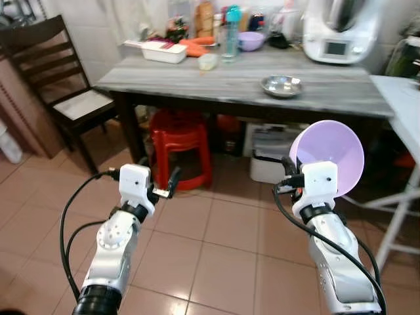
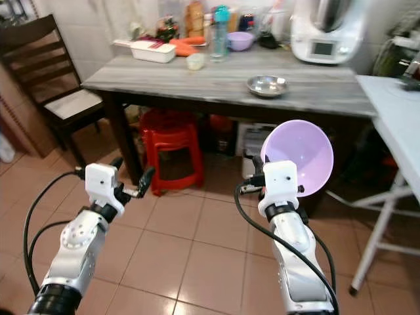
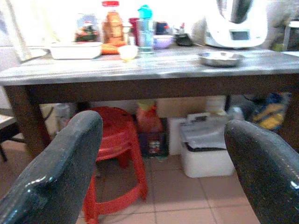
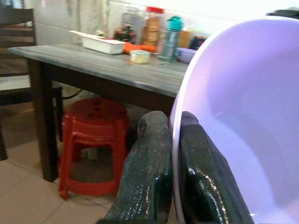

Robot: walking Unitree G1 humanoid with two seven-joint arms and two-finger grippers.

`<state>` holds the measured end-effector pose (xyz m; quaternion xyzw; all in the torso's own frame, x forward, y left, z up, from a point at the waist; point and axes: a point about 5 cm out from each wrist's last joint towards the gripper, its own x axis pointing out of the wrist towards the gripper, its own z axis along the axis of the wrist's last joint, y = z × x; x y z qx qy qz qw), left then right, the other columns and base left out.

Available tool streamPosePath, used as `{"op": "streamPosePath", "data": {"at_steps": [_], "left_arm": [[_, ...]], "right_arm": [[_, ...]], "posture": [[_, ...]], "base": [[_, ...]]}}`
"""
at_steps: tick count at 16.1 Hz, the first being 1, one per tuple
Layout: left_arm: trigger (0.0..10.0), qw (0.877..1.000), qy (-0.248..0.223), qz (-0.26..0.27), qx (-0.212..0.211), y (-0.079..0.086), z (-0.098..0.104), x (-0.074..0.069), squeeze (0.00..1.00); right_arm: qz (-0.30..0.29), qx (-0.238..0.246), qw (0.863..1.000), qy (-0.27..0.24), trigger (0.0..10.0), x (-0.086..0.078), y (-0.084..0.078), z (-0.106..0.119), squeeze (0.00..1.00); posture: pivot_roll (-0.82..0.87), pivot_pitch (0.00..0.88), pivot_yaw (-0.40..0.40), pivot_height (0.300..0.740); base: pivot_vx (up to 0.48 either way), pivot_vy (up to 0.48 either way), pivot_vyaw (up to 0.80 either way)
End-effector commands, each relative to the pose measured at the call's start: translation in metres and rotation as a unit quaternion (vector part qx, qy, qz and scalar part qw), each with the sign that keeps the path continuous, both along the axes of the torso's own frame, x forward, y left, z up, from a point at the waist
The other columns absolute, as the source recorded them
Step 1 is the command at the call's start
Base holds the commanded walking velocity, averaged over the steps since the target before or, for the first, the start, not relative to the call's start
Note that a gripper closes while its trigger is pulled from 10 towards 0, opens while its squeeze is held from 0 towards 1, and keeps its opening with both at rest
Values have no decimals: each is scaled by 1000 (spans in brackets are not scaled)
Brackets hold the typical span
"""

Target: Setting the table

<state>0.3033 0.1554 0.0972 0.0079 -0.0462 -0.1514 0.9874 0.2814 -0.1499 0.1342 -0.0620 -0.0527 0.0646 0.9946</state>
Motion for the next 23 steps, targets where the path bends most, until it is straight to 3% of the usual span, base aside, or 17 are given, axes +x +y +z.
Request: {"op": "streamPosePath", "data": {"at_steps": [1, 9, 16, 23], "left_arm": [[10000, 1000, -3, 8, 6, 8, 4, 1, 0], [10000, 1000, 1, -3, 0, 1, 2, -1, 0], [10000, 1000, 2, -7, -1, -2, 2, -1, 0], [10000, 1000, 2, -13, -5, -4, 3, -2, 0]], "right_arm": [[12, 10, 1000, -11, 10000, 2, 8, 6, 0], [12, 14, 1000, -9, 10000, 4, 8, 6, 0], [18, 5, 1000, -12, 10000, 4, 10, 6, 0], [20, 2, 1000, -14, 10000, 3, 11, 7, 0]], "posture": [[-23, 0, -6, 740], [-25, 0, -7, 740], [-23, 0, -10, 740], [-25, 0, -6, 740]], "base": [[386, 0, 0], [390, 0, -634], [396, 0, 0], [411, 0, 450]]}}
